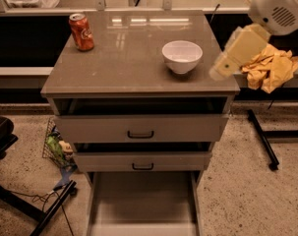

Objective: Place coke can into bottom drawer

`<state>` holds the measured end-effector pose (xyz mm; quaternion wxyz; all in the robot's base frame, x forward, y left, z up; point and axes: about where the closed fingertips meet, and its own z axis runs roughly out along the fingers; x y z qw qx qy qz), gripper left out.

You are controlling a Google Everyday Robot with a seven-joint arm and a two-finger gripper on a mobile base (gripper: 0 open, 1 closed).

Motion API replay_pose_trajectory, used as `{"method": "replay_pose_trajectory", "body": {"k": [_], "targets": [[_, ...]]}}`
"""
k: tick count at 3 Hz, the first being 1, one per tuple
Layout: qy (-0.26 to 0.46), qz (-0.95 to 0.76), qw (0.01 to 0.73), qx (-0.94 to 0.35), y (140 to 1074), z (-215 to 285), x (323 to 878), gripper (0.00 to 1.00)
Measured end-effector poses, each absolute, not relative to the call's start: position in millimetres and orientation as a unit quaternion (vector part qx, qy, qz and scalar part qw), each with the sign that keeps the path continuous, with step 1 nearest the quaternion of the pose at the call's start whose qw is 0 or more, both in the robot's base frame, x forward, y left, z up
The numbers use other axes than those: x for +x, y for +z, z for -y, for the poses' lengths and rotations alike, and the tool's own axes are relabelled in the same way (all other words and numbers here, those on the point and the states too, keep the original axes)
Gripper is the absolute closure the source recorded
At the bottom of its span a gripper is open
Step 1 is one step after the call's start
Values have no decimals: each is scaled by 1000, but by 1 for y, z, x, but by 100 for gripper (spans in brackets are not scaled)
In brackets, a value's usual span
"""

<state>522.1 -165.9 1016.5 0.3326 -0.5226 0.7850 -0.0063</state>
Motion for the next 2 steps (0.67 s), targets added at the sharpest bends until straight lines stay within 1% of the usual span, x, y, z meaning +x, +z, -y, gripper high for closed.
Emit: {"method": "replay_pose_trajectory", "body": {"k": [1, 2], "targets": [[70, -766, 411, -490, 1009, 132, 543, 0], [128, -725, 476, -480, 999, 94, 550, 0]]}}
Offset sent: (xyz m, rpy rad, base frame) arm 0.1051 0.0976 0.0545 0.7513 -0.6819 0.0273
